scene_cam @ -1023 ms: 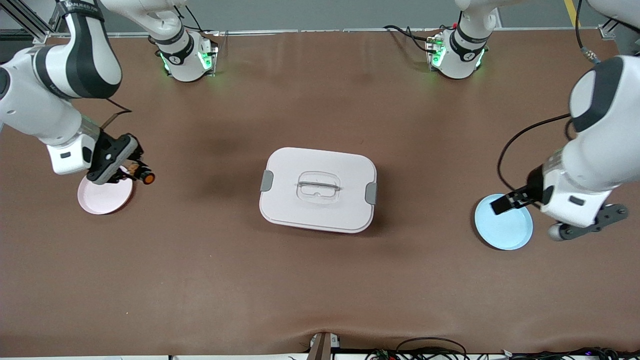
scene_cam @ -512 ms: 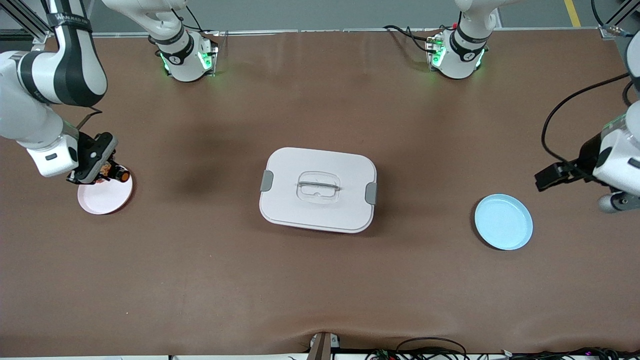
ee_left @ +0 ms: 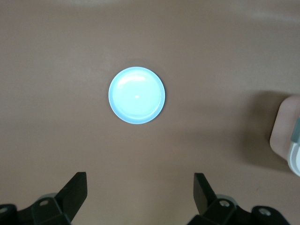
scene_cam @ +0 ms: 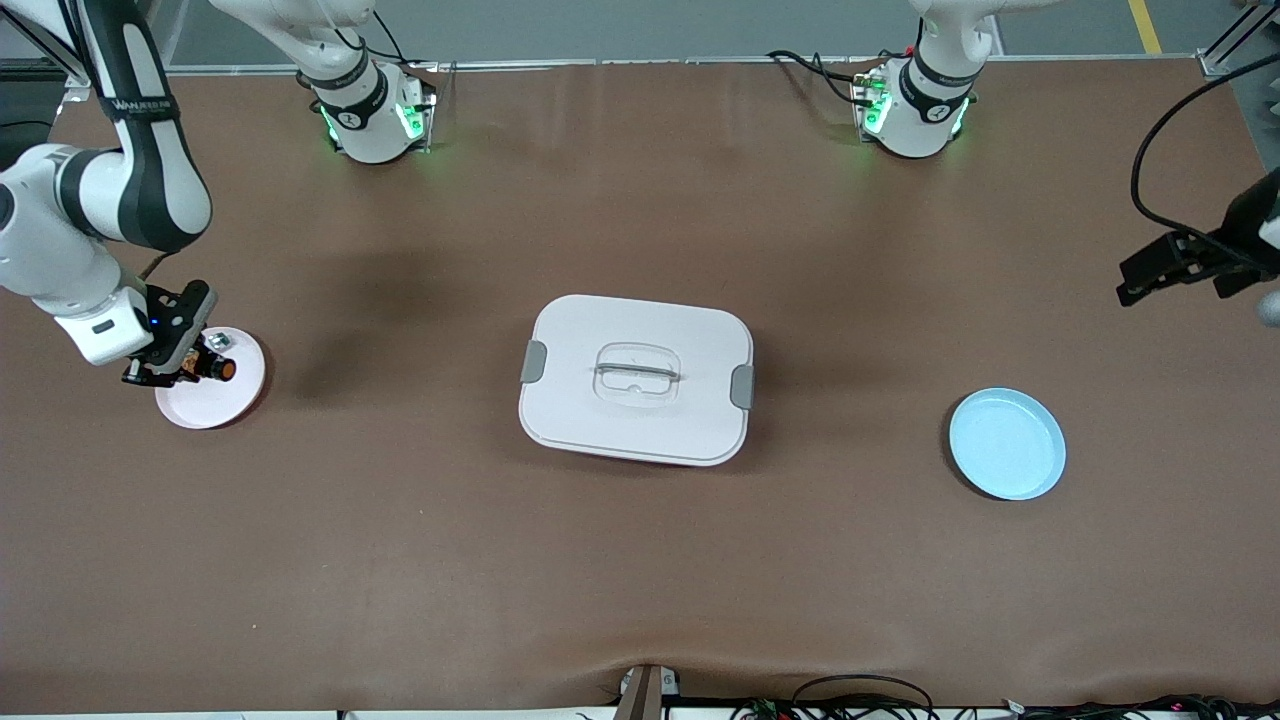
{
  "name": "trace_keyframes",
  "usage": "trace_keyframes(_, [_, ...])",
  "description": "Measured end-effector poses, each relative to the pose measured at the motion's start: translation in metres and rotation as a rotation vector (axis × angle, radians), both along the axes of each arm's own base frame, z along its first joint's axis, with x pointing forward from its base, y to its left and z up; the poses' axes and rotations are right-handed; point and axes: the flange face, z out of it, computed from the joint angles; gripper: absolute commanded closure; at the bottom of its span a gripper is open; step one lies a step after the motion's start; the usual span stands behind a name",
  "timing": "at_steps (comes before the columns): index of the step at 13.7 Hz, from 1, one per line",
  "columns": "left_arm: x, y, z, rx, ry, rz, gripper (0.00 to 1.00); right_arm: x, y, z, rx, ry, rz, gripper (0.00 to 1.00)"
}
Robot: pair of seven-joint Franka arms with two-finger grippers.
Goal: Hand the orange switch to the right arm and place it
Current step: 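Lower the switch onto the white plate with the right gripper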
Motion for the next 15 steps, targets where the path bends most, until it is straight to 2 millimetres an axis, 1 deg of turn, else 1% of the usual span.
trace_keyframes(3, [-0.022,-0.014,-0.003,0.011,0.002,-0.022,0.0,0.0,-0.03,-0.034,-0.024,-0.034,0.058,1.0])
trace_keyframes(5, [-0.031,-0.013,-0.001,0.014,-0.002,-0.021,0.0,-0.001,-0.046,-0.058,-0.039,-0.046,0.092,1.0])
trace_keyframes(8, [-0.034,-0.009,0.002,0.015,-0.005,-0.016,0.0,-0.007,-0.065,-0.089,-0.049,-0.042,0.12,1.0])
trace_keyframes(10, [-0.033,-0.01,0.003,0.014,-0.01,-0.019,0.0,-0.01,-0.072,-0.102,-0.051,-0.038,0.128,1.0])
trace_keyframes(12, [-0.033,-0.014,0.004,0.014,-0.015,-0.025,0.0,-0.011,-0.073,-0.111,-0.052,-0.034,0.134,1.0])
trace_keyframes(15, [-0.033,-0.017,0.004,0.014,-0.016,-0.032,0.0,-0.013,-0.075,-0.12,-0.049,-0.023,0.142,1.0])
